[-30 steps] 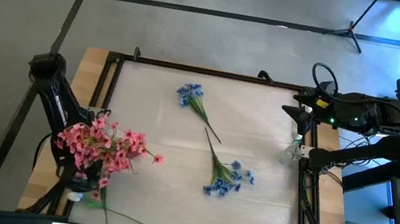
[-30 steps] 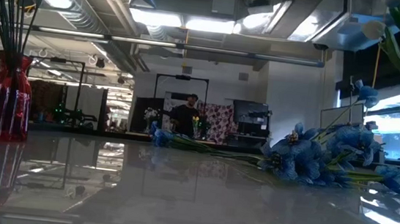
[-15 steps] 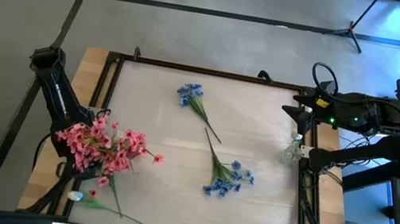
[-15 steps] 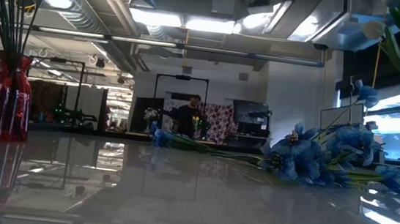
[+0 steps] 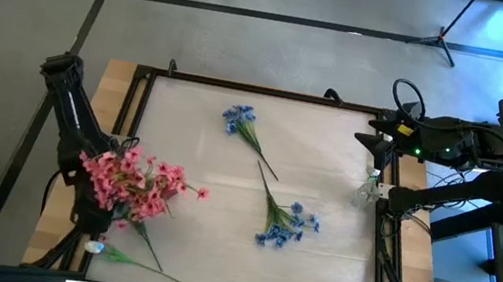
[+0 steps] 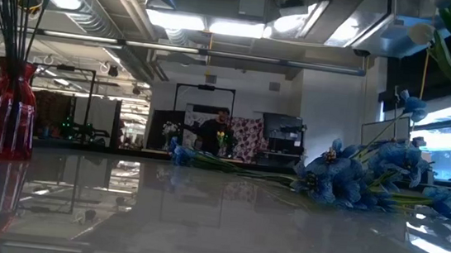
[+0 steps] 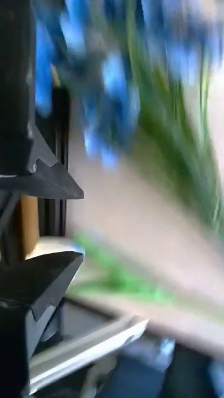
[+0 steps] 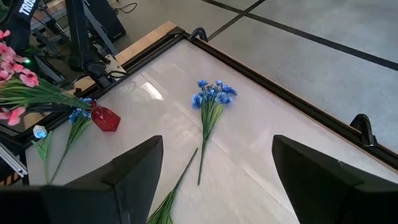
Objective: Sort flowers into vase by color
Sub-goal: Put the white tulip into the transparent vase
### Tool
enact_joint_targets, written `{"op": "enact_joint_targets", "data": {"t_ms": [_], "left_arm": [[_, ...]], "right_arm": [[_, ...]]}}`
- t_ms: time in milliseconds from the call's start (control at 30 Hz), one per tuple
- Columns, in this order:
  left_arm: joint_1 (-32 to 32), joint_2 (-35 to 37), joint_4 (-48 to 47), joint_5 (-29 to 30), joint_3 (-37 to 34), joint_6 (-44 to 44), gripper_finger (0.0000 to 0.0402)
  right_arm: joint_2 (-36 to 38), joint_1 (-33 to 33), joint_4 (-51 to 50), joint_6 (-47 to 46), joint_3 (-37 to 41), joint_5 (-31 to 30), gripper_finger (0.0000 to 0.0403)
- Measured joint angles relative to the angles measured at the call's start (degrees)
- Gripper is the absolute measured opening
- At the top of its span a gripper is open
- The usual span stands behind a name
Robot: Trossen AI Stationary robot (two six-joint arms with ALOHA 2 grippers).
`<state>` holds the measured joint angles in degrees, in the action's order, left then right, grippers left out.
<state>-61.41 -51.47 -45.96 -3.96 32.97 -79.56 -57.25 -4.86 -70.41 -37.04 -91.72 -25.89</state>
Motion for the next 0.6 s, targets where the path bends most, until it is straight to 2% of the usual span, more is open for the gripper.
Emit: {"op": "enact_joint_targets", "data": {"t_ms": [167, 467, 600], "left_arm": [[-3.77, -3.45, 7.17, 2.39, 0.02, 5.33, 0.0146], [-5.98, -8.38, 13.59, 3.14, 0.02, 4.84, 0.015], [-5.73, -8.32, 13.81, -0.81, 0.02, 1.37, 0.0161]], "right_arm": [[0.0, 0.02, -0.28, -0.07, 0.0, 0.28, 0.0301], [0.0, 0.0, -0.37, -0.15, 0.0, 1.07, 0.0301], [0.0, 0.0, -0.39, -0.15, 0.0, 1.07, 0.0301]]}}
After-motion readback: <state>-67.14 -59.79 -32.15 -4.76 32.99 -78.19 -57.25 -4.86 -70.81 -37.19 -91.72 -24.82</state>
